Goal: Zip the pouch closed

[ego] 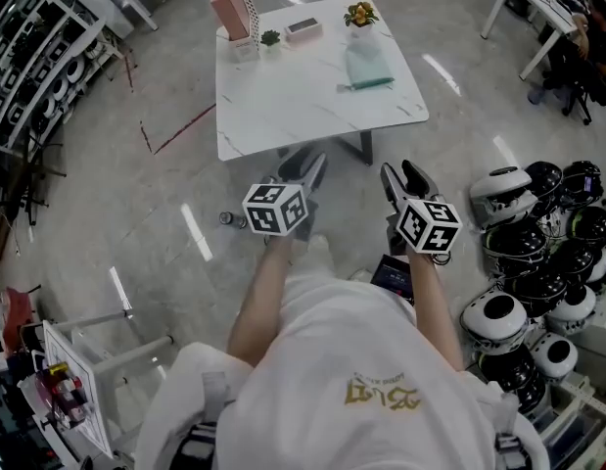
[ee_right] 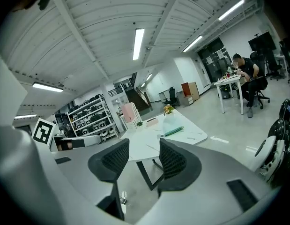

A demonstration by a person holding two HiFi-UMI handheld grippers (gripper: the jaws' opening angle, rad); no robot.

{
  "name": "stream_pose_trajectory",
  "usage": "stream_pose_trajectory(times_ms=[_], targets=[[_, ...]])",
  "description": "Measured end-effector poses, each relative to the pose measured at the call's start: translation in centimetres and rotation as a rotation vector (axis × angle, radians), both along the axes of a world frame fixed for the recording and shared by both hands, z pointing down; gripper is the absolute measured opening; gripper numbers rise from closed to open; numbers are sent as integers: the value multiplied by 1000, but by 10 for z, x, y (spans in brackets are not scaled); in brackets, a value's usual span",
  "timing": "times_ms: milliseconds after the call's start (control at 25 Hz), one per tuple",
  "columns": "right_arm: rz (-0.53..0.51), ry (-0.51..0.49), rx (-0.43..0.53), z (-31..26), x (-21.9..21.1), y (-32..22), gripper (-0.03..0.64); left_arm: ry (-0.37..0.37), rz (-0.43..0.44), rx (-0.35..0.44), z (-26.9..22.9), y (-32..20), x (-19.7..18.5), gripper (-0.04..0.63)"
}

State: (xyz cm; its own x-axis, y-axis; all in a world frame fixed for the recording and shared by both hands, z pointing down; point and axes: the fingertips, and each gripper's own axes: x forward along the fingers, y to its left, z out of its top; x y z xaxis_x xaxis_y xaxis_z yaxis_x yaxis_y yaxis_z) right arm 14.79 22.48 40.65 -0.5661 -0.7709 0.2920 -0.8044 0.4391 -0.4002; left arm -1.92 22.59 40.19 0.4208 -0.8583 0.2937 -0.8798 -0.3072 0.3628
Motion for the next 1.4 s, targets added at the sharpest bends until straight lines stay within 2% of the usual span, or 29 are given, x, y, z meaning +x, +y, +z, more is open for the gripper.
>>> stream_pose_trajectory(times_ms=[120,240,400,760,960,1120,1280,1400], targets=[[11,6,-6,5,-6,-20,198,-17,8,-6,4,-18,-6,190],[31,33,-12,13,-11,-46,187,-26,38,-23,16,-44,-10,143],[77,68,-46,27,-15,-94,192,-25,94,-58,37,-100,-15,163],[148,121,-175,75,-51,-213,189,-97,266,-131,82,-232,-34,187],[161,161,-229,90,-69,-242,193,-101,362,-189,107,-268,-30,183],[173,183,-249,97,-76,-259,193,-141,448,-219,126,-284,-21,181],[162,200,-257,101,-82,-271,193,-164,494,-237,138,-291,-14,179],[117,193,-277,104,-88,-278,195,-185,517,-244,143,-297,-12,179]])
